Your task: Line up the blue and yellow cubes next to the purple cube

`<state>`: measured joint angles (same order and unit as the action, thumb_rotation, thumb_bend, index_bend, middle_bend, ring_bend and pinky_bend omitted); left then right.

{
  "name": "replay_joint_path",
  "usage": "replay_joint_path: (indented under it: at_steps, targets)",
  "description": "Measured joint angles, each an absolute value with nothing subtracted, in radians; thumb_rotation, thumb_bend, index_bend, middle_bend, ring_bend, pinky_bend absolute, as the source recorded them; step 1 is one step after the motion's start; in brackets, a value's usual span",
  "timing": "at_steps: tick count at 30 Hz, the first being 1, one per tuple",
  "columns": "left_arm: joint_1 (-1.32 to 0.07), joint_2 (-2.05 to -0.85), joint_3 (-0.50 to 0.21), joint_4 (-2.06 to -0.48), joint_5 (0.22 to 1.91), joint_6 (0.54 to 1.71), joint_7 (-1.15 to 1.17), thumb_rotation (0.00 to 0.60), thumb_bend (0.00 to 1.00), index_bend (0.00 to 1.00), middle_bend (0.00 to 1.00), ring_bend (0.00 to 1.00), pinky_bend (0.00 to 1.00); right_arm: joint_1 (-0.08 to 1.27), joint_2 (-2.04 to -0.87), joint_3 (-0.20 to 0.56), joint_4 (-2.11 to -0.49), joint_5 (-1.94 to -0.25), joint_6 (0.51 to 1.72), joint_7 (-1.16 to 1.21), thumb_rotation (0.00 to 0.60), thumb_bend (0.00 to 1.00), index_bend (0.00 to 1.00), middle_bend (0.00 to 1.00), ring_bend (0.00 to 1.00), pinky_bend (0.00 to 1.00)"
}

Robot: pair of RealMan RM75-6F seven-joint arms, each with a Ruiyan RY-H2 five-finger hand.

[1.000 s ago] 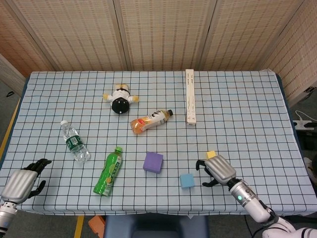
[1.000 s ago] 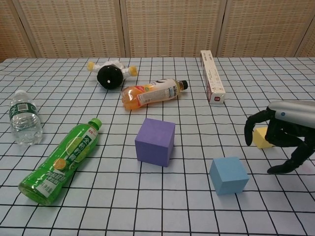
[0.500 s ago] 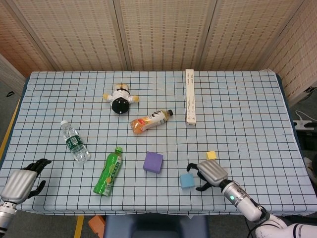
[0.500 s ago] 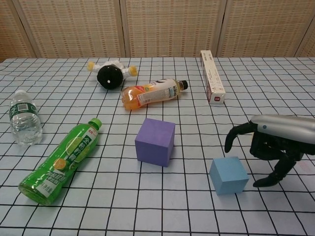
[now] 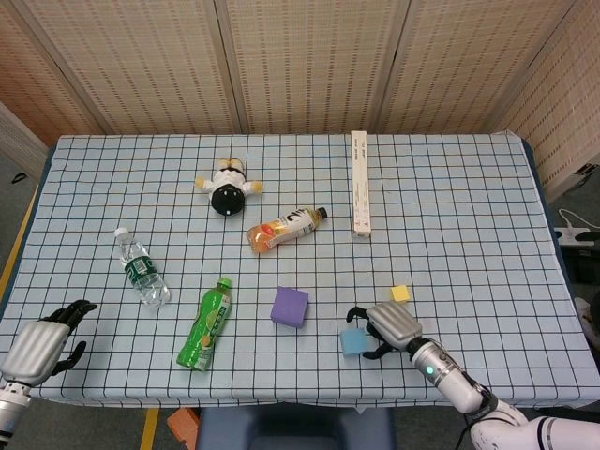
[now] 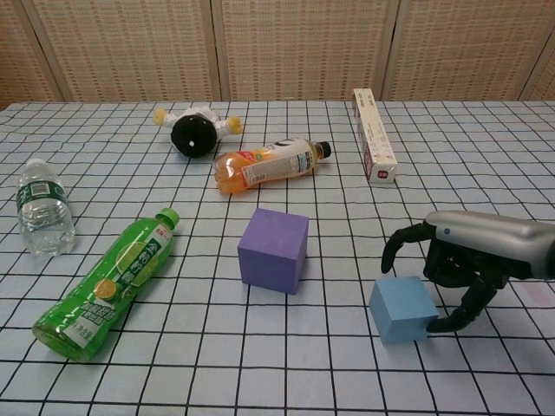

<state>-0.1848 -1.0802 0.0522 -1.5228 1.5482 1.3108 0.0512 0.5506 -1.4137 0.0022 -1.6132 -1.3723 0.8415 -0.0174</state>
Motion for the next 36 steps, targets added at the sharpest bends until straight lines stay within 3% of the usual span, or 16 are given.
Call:
replay_joint_path:
  at_steps: [8, 21, 36]
  targets:
    - [-0.184, -1.079, 0.052, -1.523, 1.55, 1.312, 0.047, 0.6, 0.44, 0.2, 0.17, 0.29, 0.53, 0.553, -1.438, 0.0, -1.583, -1.379, 0.844, 0.005, 0.6, 0.0, 0.35, 0.92, 0.83, 1.0]
    - [-0.186, -1.078, 0.054, -1.522, 1.552, 1.308, 0.045, 0.6, 0.44, 0.2, 0.17, 0.29, 0.53, 0.542, -1.488, 0.002, -1.507, -1.415, 0.885, 0.103, 0.6, 0.0, 0.52, 0.95, 0.86, 1.0]
    - [-0.188, -1.08, 0.054, -1.523, 1.551, 1.304, 0.054, 0.6, 0.44, 0.2, 0.17, 0.29, 0.53, 0.526, -1.588, 0.056, -1.409, -1.403, 0.977, 0.1, 0.6, 0.0, 0.54, 0.95, 0.86, 1.0]
